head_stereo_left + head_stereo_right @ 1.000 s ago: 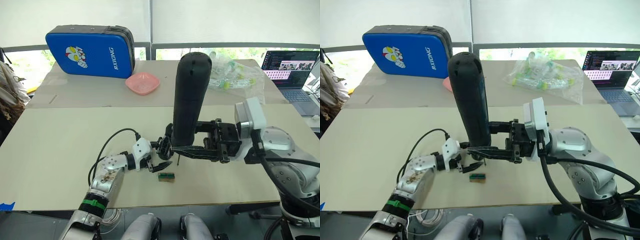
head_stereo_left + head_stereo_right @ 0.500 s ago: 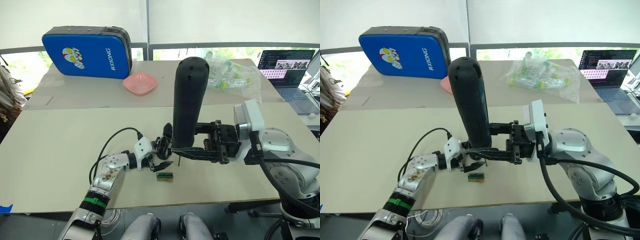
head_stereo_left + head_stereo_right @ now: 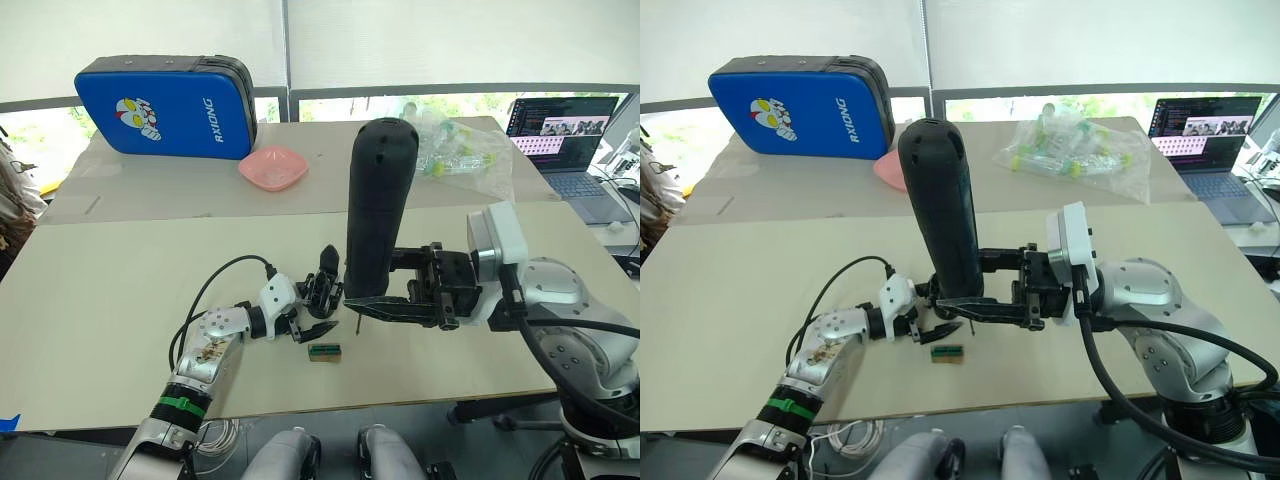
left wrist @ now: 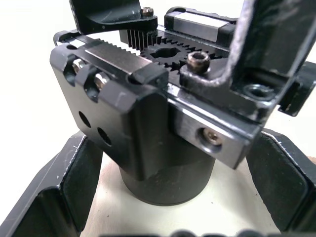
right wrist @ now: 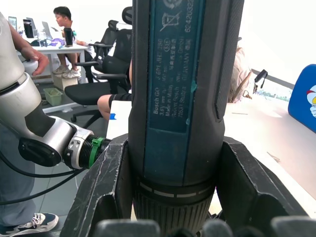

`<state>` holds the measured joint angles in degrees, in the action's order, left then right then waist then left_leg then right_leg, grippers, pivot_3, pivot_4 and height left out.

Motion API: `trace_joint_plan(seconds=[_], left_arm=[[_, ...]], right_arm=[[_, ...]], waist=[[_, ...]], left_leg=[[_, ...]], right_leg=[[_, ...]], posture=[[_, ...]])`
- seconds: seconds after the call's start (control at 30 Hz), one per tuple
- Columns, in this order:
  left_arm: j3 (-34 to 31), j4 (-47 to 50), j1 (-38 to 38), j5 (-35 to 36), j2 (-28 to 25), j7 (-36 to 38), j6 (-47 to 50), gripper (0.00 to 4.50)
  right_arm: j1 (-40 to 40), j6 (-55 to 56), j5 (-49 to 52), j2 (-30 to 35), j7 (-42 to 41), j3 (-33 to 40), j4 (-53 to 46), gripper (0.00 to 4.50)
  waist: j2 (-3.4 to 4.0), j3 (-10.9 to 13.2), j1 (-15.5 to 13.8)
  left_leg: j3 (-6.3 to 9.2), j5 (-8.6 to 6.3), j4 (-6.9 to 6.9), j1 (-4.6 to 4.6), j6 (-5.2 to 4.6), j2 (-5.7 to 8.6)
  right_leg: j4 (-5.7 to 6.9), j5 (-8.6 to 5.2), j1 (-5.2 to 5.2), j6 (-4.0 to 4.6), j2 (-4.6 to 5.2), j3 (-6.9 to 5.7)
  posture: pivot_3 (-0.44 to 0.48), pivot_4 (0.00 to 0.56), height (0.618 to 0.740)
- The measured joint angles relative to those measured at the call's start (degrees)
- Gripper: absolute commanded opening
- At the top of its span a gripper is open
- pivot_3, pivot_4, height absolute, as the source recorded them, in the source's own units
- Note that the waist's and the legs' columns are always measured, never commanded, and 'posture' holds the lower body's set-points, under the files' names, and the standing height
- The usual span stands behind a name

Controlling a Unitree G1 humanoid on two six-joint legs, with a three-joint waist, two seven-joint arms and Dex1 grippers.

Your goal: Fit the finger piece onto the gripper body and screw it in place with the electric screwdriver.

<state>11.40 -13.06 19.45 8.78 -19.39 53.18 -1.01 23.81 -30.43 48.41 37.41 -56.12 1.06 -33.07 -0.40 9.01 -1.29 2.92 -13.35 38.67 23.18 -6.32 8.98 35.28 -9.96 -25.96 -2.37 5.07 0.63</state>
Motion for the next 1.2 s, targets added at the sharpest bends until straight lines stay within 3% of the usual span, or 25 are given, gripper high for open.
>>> trace_joint_plan(seconds=[0.13,0.3,0.53,0.9,1.2], left_arm=[[-0.2,0.0,0.0,0.3,-0.2,-0.2,0.0,2.33],[-0.2,-0.1,-0.1,0.4,-0.6,0.0,-0.1,2.31],[-0.1,-0.3,0.0,0.3,-0.7,0.1,-0.4,2.31],[-0.2,-0.3,0.0,0.3,-0.8,-0.1,-0.2,2.31],[-0.1,-0.1,-0.1,0.3,-0.8,-0.1,0.0,2.31]], right_arm=[[0.0,0.0,0.0,0.0,0.0,0.0,0.0,1.94],[1.6,0.0,0.1,-1.0,0.3,0.0,0.5,1.94],[9.8,-0.5,1.9,-4.9,2.9,-0.3,2.7,1.94],[17.6,-1.3,-0.9,-11.4,4.5,-5.1,9.4,1.94],[18.8,-1.2,-5.3,-14.5,5.0,-8.4,11.9,1.94]], waist=[[0.0,0.0,0.0],[0.0,0.0,0.3],[0.01,0.0,0.5],[0.04,0.0,0.6],[0.04,0.0,0.6]], left_leg=[[0.0,0.0,0.0,0.0,0.0,0.0],[0.0,0.0,0.0,0.0,0.0,0.0],[0.0,0.0,0.0,0.0,0.01,0.02],[0.0,0.17,0.0,0.0,0.29,0.04],[0.0,0.22,0.0,-0.01,0.36,0.05]], right_leg=[[-0.01,0.0,0.0,0.0,0.0,0.0],[-0.01,0.0,-0.01,0.0,0.0,0.0],[0.0,0.0,-0.02,0.0,0.0,0.0],[0.07,0.01,-0.07,0.01,0.0,0.0],[0.11,0.0,-0.09,0.01,-0.01,-0.01]], posture=[[0.0,0.15,0.74],[0.0,0.15,0.74],[0.0,0.15,0.74],[0.0,0.15,0.74],[0.0,0.15,0.74]])
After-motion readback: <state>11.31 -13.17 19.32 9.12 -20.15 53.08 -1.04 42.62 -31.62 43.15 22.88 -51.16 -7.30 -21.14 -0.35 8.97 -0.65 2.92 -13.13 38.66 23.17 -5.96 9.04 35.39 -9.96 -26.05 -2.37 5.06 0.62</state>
